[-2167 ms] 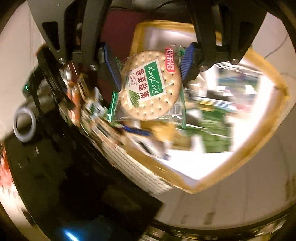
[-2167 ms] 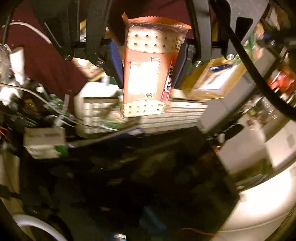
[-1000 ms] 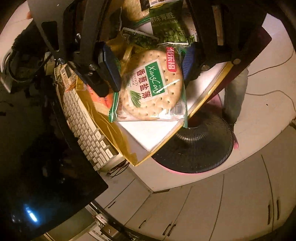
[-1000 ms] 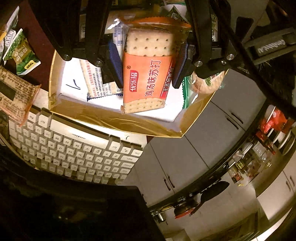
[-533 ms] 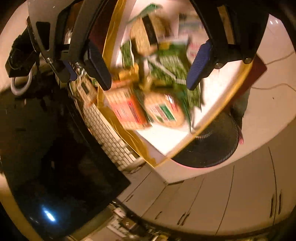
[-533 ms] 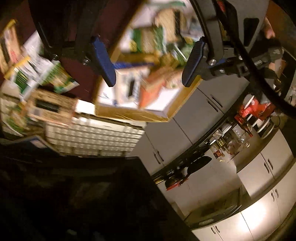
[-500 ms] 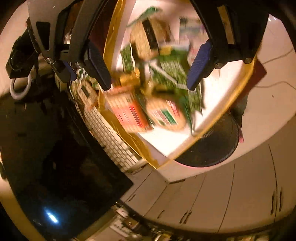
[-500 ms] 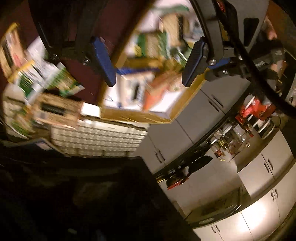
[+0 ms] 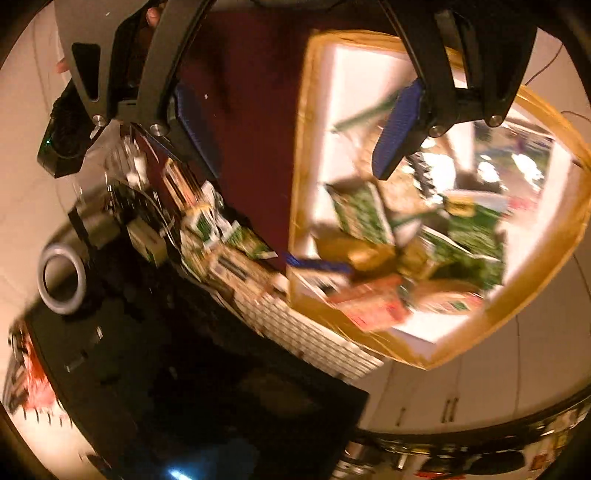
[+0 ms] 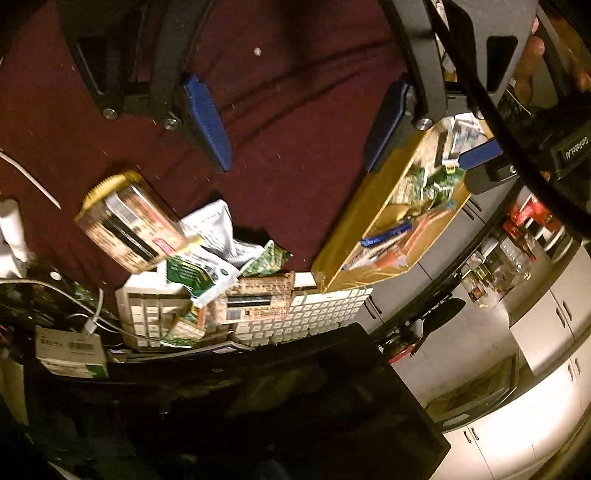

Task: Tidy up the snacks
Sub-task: 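Withdraw both open tools from the box toward the snack pile, then grasp the brown gold-edged cracker pack with the right tool, then grasp the white paper leaflet with the left tool while the right tool holds the cracker pack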

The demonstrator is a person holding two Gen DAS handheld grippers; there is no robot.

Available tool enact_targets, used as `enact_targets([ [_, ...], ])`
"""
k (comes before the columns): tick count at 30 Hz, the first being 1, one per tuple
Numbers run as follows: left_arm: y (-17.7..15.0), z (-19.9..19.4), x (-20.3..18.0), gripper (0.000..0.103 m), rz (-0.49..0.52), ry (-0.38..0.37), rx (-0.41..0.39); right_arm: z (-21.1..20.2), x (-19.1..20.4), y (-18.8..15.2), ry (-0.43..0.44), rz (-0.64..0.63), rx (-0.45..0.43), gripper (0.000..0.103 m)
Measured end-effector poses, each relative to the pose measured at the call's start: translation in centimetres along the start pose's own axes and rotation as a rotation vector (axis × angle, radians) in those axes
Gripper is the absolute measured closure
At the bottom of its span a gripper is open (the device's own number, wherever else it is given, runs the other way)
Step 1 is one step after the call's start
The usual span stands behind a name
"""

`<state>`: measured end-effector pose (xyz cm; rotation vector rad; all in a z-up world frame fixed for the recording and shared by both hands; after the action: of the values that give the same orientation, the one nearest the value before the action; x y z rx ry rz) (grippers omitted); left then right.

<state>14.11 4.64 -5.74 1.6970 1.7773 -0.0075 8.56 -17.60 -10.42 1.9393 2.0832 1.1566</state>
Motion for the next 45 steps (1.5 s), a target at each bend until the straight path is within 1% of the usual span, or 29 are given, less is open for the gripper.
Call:
enact_targets([
  [4,-0.6,0.6,-1.1,0.02,0.031,0.004,0.016,-0.5,-0.6,-0.6,-0.048,-0.017,-0.006,0.029],
  [7,-0.8,0.8,-1.2,0.02,0.032,0.01,0.022,-0.9,-2.0,-0.1,-0.058,0.003,-0.015,0.029],
  [10,-1.0,1.1,-1.2,0.02,0.029,0.011,0.032,-1.6,-4.3,0.9,-0.087,0.058,-0.027,0.029],
  [12,-1.0,1.2,-1.3,0.02,0.033,0.014,0.036,-2.1,-6.5,1.8,-0.103,0.128,-0.033,0.029],
  [14,-1.0,1.3,-1.3,0.02,0.037,0.013,0.037,-2.3,-7.9,2.7,-0.096,0.166,-0.033,0.029],
  [19,-1.0,1.5,-1.8,0.02,0.052,0.009,0.047,-1.5,-10.9,5.6,-0.113,0.226,0.01,0.028],
  [20,-1.0,1.5,-1.9,0.02,0.054,0.009,0.047,-1.2,-11.7,6.3,-0.139,0.249,0.019,0.028],
  [22,-1.1,1.5,-1.9,0.02,0.057,0.008,0.049,-0.6,-12.7,7.0,-0.175,0.267,0.035,0.026],
  [24,-1.2,1.7,-1.9,0.02,0.056,0.008,0.054,0.5,-13.3,7.2,-0.167,0.278,0.076,0.026],
  [25,-1.2,1.7,-1.9,0.02,0.057,0.009,0.06,0.9,-13.2,7.0,-0.154,0.284,0.088,0.026],
  [26,-1.2,1.8,-1.9,0.02,0.059,0.008,0.063,1.2,-12.9,6.5,-0.116,0.283,0.104,0.024],
  [27,-1.2,1.8,-1.9,0.02,0.058,0.009,0.062,1.2,-12.4,6.1,-0.098,0.268,0.109,0.024],
  [28,-1.1,1.8,-1.8,0.02,0.054,0.011,0.059,1.1,-11.8,5.7,-0.101,0.245,0.112,0.024],
  [31,-0.9,2.0,-1.7,0.02,0.04,0.007,0.063,1.2,-9.0,4.2,-0.157,0.149,0.132,0.024],
  [34,-0.9,2.3,-2.0,0.02,0.048,0.004,0.076,1.9,-7.9,3.3,-0.271,0.1,0.15,0.024],
  [35,-0.9,2.3,-2.2,0.02,0.055,0.004,0.077,2.0,-7.6,3.1,-0.311,0.074,0.142,0.025],
  [36,-0.9,2.3,-2.3,0.02,0.061,0.005,0.077,2.0,-7.4,2.9,-0.326,0.065,0.135,0.026],
  [38,-1.0,2.1,-2.7,0.02,0.074,0.009,0.073,1.8,-7.6,2.7,-0.337,0.069,0.114,0.033],
  [39,-1.0,2.2,-2.9,0.02,0.076,0.013,0.073,1.5,-7.9,2.6,-0.325,0.08,0.104,0.033],
  [41,-0.9,2.3,-3.2,0.02,0.079,0.013,0.076,0.8,-8.8,2.5,-0.263,0.129,0.072,0.033],
  [45,-0.5,3.3,-4.7,0.02,0.097,-0.004,0.105,-1.2,-10.3,2.2,-0.201,0.211,0.015,0.034],
])
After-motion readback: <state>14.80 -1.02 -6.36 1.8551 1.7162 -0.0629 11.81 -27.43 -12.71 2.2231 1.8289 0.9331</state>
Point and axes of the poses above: each gripper's, at about its wrist camera, not at the fingertips, and z roughly the way its jaws point, x to its left, y to its top, the point moved 4 cm from there along z, roughly the way its jaws point, and after that the axes turned 12 degrees about x, right-handed, at the moved point
